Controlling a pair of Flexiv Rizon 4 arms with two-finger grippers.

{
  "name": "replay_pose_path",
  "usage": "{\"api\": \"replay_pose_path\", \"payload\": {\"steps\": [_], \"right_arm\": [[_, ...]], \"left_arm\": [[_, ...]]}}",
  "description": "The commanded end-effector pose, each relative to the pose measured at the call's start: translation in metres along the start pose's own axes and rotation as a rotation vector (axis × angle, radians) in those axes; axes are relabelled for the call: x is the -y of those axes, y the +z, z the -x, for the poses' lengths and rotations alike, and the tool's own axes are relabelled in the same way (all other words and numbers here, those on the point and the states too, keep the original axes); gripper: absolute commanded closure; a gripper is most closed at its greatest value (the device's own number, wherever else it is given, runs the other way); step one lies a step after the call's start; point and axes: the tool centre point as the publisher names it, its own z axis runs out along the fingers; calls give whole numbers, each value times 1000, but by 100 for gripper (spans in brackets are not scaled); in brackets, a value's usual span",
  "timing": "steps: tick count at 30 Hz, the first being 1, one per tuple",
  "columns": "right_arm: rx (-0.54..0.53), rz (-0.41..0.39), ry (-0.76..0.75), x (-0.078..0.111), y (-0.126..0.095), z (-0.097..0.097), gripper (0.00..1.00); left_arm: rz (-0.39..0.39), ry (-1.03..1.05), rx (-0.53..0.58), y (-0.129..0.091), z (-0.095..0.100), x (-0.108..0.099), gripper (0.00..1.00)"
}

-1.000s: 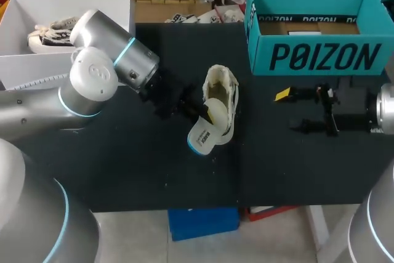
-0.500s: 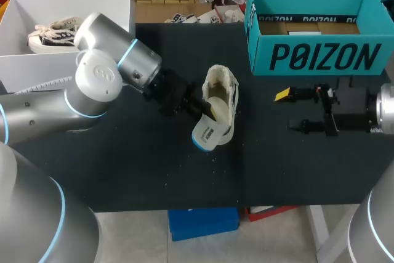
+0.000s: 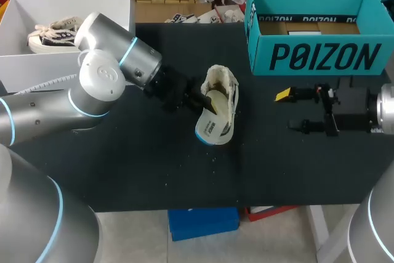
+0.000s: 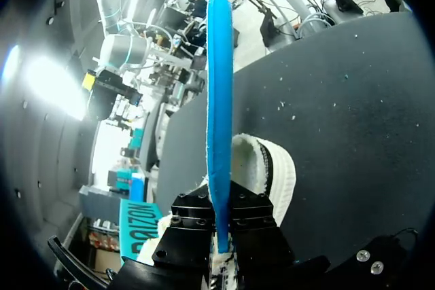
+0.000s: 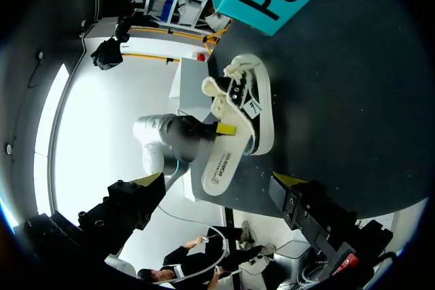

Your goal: Take the shoe out of the shoebox, open the shoe tongue, remove and reinsert the insole, then place the shoe into the shoebox

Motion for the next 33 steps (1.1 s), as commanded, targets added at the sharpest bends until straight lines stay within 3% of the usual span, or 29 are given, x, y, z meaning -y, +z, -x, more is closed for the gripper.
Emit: {"api": "replay_pose_path", "payload": {"steps": [1,11,12,13,15,19,33], "right_arm": [[2,0,1,0,1,-1,0],[2,0,1,0,1,-1,0],[2,0,1,0,1,-1,0],[2,0,1,0,1,-1,0],[2,0,1,0,1,-1,0],[2,0,1,0,1,-1,0],[2,0,1,0,1,-1,0]], "left_arm": [[2,5,-4,5,8,-12,96],[6,-14,-30,9,9,-29,98],[6,-17,-34,9,8,-28,95],[4,-20,-38,9,7,-28,86],[6,-22,-40,7,6,-28,58],[10,-16,-43,3,8,-17,48],[-32,32,-127,-21,2,43,52]]}}
